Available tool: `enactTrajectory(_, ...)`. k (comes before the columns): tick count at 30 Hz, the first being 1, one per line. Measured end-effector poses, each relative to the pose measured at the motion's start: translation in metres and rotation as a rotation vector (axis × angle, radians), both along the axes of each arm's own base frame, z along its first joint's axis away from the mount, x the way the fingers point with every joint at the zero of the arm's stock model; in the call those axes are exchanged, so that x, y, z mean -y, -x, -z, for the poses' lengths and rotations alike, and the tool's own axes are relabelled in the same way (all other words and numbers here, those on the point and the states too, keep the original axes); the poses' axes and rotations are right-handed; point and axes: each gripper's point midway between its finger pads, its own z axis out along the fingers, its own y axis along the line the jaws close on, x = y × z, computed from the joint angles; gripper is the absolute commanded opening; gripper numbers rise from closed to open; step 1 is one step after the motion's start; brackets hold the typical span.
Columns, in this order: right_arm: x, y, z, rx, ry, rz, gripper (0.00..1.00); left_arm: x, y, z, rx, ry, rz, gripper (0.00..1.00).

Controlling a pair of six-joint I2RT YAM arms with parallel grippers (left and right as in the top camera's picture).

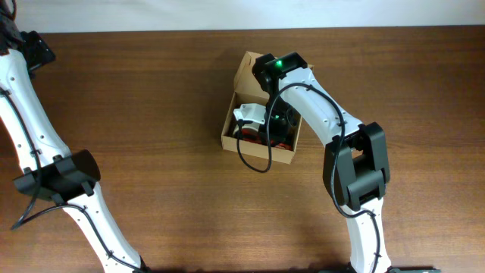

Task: Pack container
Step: 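Lower the box cutter into the box and open the right gripper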

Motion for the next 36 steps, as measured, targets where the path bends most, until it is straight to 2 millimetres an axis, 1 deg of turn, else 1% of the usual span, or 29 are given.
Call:
enactTrajectory(1,-0.001,-0.002,0.000,0.006,-0.002,0.006,0.44,0.000,0.000,0.000,0.000,0.000,0.000,1.00)
enactTrajectory(3,-0.002,-0.005,0.001,0.018,-0.006,0.013,0.50,0.000,0.000,0.000,0.000,0.000,0.000,1.00)
enactTrajectory(5,-0.003,-0.006,0.001,0.024,-0.007,0.020,0.60,0.000,0.000,0.000,0.000,0.000,0.000,1.00)
enactTrajectory(6,-0.003,-0.007,0.001,0.026,-0.007,0.027,0.62,0.000,0.000,0.000,0.000,0.000,0.000,1.00)
enactTrajectory(12,-0.004,-0.008,0.001,0.029,-0.008,0.030,0.66,0.000,0.000,0.000,0.000,0.000,0.000,1.00)
enactTrajectory(15,-0.006,-0.013,-0.002,0.044,-0.013,0.043,0.66,0.000,0.000,0.000,0.000,0.000,0.000,1.00)
enactTrajectory(17,-0.009,-0.021,-0.010,0.073,-0.026,0.052,0.66,0.000,0.000,0.000,0.000,0.000,0.000,1.00)
enactTrajectory(23,-0.021,-0.050,-0.046,0.198,-0.075,0.095,0.67,0.000,0.000,0.000,0.000,0.000,0.000,1.00)
enactTrajectory(26,-0.023,-0.060,-0.058,0.243,-0.080,0.119,0.68,0.000,0.000,0.000,0.000,0.000,0.000,1.00)
enactTrajectory(28,-0.022,-0.064,-0.064,0.263,-0.077,0.132,0.70,0.000,0.000,0.000,0.000,0.000,0.000,1.00)
enactTrajectory(32,-0.014,-0.069,-0.074,0.308,-0.041,0.200,0.71,0.000,0.000,0.000,0.000,0.000,0.000,1.00)
enactTrajectory(36,0.004,-0.079,-0.099,0.370,-0.019,0.353,0.70,0.000,0.000,0.000,0.000,0.000,0.000,1.00)
